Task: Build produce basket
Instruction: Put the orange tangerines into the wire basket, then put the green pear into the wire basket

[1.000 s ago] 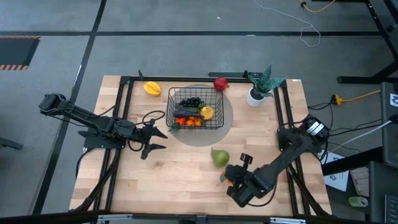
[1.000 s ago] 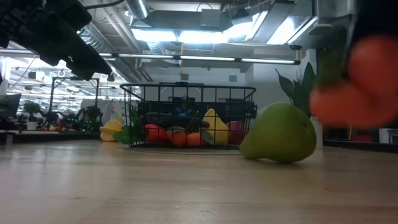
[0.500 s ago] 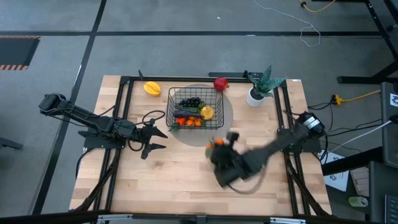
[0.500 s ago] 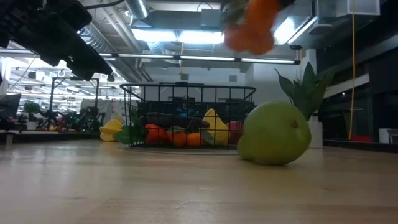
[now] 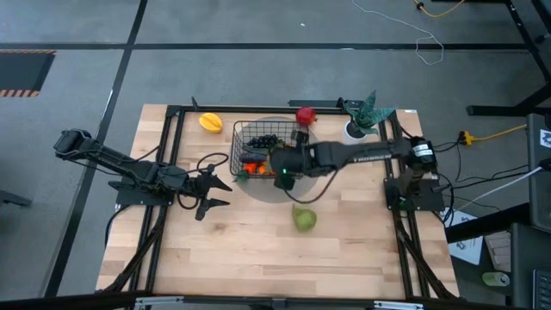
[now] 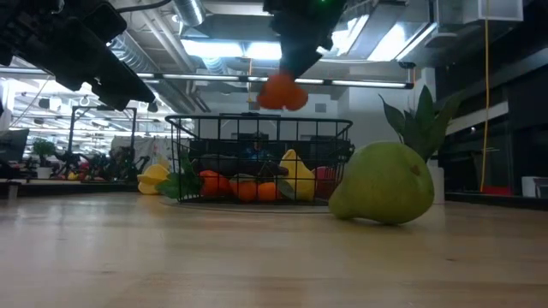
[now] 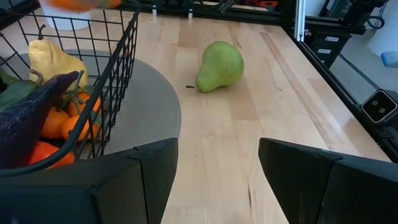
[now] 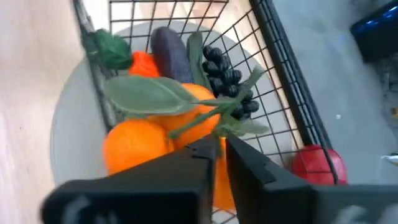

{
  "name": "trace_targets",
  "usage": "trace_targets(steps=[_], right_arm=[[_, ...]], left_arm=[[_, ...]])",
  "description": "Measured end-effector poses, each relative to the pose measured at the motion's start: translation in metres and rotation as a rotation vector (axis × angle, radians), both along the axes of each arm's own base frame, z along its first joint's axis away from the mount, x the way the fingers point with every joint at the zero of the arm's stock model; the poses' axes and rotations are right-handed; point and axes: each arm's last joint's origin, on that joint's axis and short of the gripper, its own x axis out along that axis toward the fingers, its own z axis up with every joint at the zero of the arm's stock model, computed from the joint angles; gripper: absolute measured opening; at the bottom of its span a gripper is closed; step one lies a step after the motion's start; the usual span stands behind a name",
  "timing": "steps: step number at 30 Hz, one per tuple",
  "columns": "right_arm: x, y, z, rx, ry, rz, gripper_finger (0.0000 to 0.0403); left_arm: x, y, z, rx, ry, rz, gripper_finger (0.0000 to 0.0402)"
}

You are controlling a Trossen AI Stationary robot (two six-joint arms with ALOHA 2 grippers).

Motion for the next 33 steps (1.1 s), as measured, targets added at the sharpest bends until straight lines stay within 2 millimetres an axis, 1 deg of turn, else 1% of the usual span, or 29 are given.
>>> trace_targets(steps=[3,6,10,12,15,18,20,22,24,26,28,30,33], right_arm=[[0.001,-0.017,0.000,0.016,0.000,-0.016,0.0072],[0.000,-0.028,0.000,0.017,-0.002,-0.047,0.0107],[-0.004,-0.029,0.000,0.075,-0.013,-0.104,0.0141],[-0.006,-0.021,0.006,0.195,-0.055,-0.094,0.0149],[-0.010,0.003,0.015,0.429,-0.086,0.023,0.0154],[-0.015,0.037,0.013,0.585,-0.007,0.169,0.0155],[-0.022,0.060,0.009,0.622,0.076,0.235,0.0155],[-0.027,0.083,0.003,0.588,0.129,0.260,0.0155],[-0.032,0.105,-0.008,0.520,0.157,0.261,0.0155],[-0.036,0.124,-0.020,0.475,0.133,0.261,0.0153],[-0.042,0.142,-0.033,0.491,0.122,0.268,0.0151],[-0.048,0.156,-0.051,0.528,0.119,0.286,0.0150],[-0.060,0.170,-0.072,0.581,0.150,0.305,0.0150]], left_arm=[[0.000,0.000,0.000,0.000,0.000,0.000,0.0213],[0.000,0.000,0.000,0.000,0.000,0.000,0.0213],[0.000,0.000,0.000,0.000,0.000,0.000,0.0213],[0.000,0.000,0.000,0.000,0.000,0.000,0.0213],[0.000,0.000,0.000,0.000,0.000,0.000,0.0213],[0.000,0.000,0.000,0.000,0.000,0.000,0.0213],[0.000,0.000,0.000,-0.001,0.000,0.001,0.0213],[0.000,0.000,0.000,-0.001,0.000,0.001,0.0213],[0.000,0.000,0.000,-0.001,0.000,0.001,0.0213],[0.000,0.000,0.000,-0.002,0.000,0.001,0.0213],[0.000,0.000,0.000,-0.003,0.000,0.001,0.0213],[0.000,0.000,0.000,-0.003,0.000,0.002,0.0213],[0.000,0.000,0.000,-0.003,0.000,0.001,0.0213]])
